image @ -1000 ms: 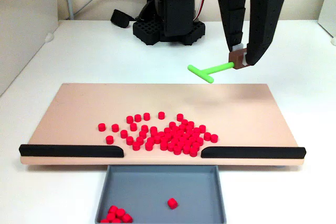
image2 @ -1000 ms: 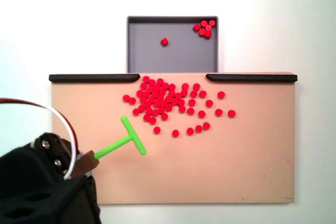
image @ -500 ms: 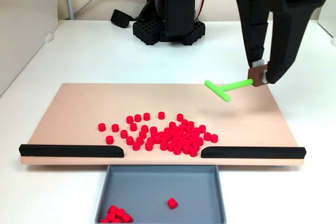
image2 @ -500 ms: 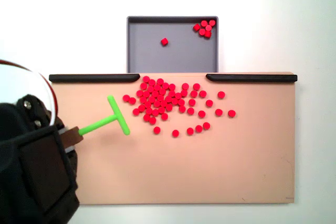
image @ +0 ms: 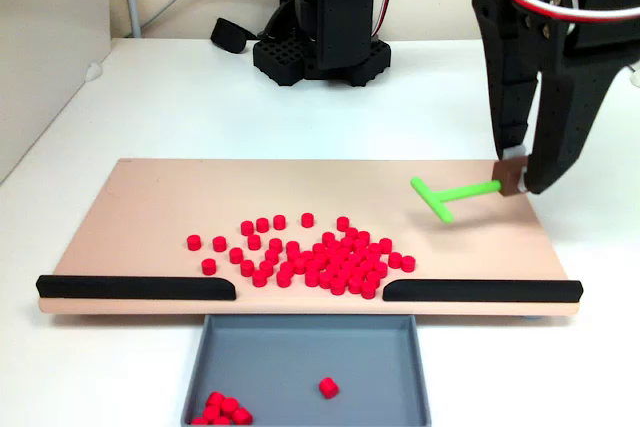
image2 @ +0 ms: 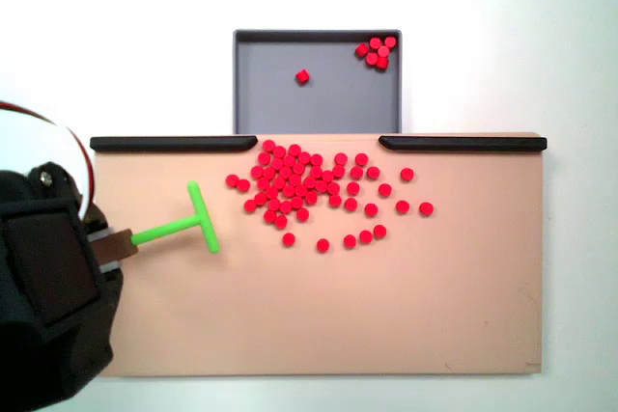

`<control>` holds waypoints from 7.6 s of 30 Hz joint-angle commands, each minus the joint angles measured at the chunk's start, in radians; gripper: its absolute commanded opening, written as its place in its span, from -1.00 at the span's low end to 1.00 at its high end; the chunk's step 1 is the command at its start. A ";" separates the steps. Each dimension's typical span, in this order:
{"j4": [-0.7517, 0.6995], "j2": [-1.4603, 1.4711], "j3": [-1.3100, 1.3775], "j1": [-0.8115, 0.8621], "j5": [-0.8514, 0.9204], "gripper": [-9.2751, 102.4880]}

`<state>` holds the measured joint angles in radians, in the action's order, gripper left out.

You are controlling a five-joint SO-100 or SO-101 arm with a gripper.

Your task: Push granules from left to the grey container

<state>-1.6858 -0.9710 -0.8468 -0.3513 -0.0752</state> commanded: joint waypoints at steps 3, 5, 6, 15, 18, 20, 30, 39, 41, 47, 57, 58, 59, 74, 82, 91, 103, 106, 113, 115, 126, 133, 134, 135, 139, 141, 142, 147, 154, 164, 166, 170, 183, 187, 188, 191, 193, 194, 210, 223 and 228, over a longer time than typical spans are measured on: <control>-0.002 0.023 0.101 0.006 -0.025 -0.84; -0.002 0.037 0.120 0.008 -0.035 -0.84; -0.002 0.043 0.124 0.009 -0.041 -0.84; -0.002 0.077 0.144 0.015 -0.077 -0.84; -0.002 0.097 0.169 0.018 -0.086 -0.84; -0.002 0.109 0.181 0.018 -0.091 -0.84; -0.002 0.141 0.198 0.015 -0.126 -0.84; -0.002 0.158 0.198 0.025 -0.135 -0.84; -0.002 0.161 0.198 0.028 -0.137 -0.84; 0.000 0.169 0.198 0.040 -0.127 -0.84; 0.002 0.190 0.198 0.054 -0.118 -0.84; 0.003 0.192 0.198 0.055 -0.118 -0.84; 0.006 0.193 0.198 0.055 -0.118 -0.84; 0.003 0.204 0.198 0.074 -0.101 -0.84; 0.002 0.204 0.198 0.089 -0.097 -0.84; 0.000 0.206 0.198 0.107 -0.084 -0.84; 0.000 0.209 0.198 0.124 -0.067 -0.84; 0.000 0.209 0.198 0.127 -0.063 -0.84; 0.000 0.213 0.198 0.133 -0.052 -0.84; 0.000 0.213 0.198 0.133 -0.051 -0.84; 0.000 0.216 0.198 0.137 -0.031 -0.84; 0.000 0.216 0.198 0.141 -0.009 -0.84; 0.000 0.218 0.198 0.143 -0.008 -0.84; 0.000 0.218 0.198 0.143 -0.006 -0.84; 0.000 0.221 0.198 0.149 0.002 -0.84; 0.000 0.222 0.198 0.150 0.005 -0.84; 0.000 0.222 0.198 0.152 0.006 -0.84; 0.000 0.224 0.198 0.156 0.017 -0.84; 0.000 0.227 0.198 0.169 0.031 -0.84; 0.000 0.230 0.198 0.179 0.049 -0.84; 0.000 0.230 0.198 0.181 0.055 -0.84; 0.000 0.230 0.198 0.184 0.061 -0.84; 0.002 0.233 0.198 0.196 0.092 -0.84; 0.002 0.235 0.198 0.199 0.103 -0.84; 0.002 0.235 0.198 0.201 0.103 -0.84; 0.003 0.235 0.198 0.202 0.106 -0.84; 0.003 0.236 0.198 0.202 0.109 -0.84; 0.003 0.236 0.198 0.204 0.109 -0.84; 0.000 0.181 0.187 0.181 0.126 -0.84; -0.037 0.018 0.169 0.083 0.141 -0.84; -0.041 -0.106 0.084 0.015 0.209 -0.84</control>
<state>-1.7196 -0.9541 -0.7087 -0.2991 0.0951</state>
